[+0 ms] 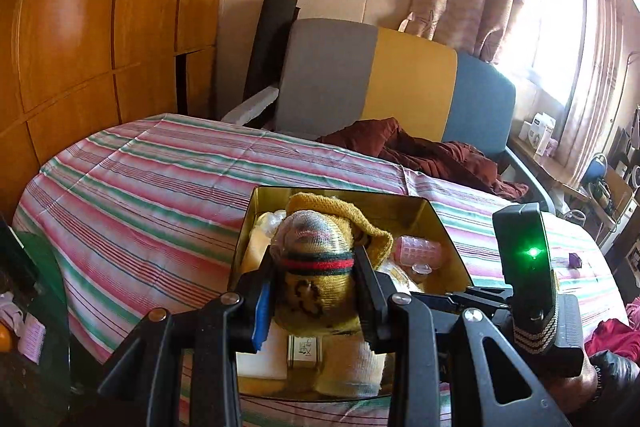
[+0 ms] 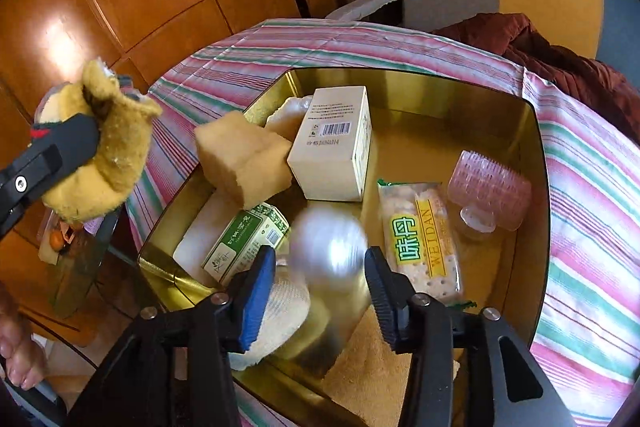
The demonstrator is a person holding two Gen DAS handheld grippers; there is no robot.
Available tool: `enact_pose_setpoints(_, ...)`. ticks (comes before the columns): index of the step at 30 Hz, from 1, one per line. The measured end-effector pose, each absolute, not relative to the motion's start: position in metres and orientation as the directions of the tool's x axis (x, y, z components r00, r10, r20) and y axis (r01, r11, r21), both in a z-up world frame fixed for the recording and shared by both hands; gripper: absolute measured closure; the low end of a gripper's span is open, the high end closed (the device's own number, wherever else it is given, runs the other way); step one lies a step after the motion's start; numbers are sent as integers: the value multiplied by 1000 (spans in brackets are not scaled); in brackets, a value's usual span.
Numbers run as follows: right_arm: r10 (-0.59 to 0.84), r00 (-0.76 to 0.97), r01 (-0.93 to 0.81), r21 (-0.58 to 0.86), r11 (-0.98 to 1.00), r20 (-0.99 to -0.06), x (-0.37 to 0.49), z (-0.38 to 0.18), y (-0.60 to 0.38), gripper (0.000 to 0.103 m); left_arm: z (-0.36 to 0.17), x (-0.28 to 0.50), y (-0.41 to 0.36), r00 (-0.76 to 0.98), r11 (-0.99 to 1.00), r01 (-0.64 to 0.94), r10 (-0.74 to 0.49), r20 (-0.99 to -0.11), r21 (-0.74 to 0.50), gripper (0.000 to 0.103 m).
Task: Organize objects
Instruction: 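Carry plush toy and cotton ball into the gold tray and open both tools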
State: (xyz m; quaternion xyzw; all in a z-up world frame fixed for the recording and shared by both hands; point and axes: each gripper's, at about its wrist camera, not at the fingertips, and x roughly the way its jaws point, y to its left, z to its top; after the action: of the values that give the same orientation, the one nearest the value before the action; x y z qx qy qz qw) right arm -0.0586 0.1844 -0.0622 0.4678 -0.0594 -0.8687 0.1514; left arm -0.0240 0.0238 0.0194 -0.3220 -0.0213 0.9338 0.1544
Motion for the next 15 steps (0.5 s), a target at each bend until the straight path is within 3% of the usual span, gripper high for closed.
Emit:
enact_pose_setpoints(3,-323,-516,198,257,-946,-793,-56,-62,189,51,19,-23,26,-748,-953,-275,294,-595,-126,68)
enact_pose_setpoints(5,-321,-525,192,258,-947,-788,-52,-60,191,43,19,-23,26,-746,-954,-274,292,-598,-125,68)
enact_pose_setpoints(7,-307,-543,179,249,-952,-782,-46,-56,194,25,18,-23,28,-743,-953,-276,292,-602,-122,68)
enact_pose_setpoints(15,-214,-675,115,185,-976,-706,-15,-32,212,2,12,-24,33,-731,-953,-280,292,-617,-119,68)
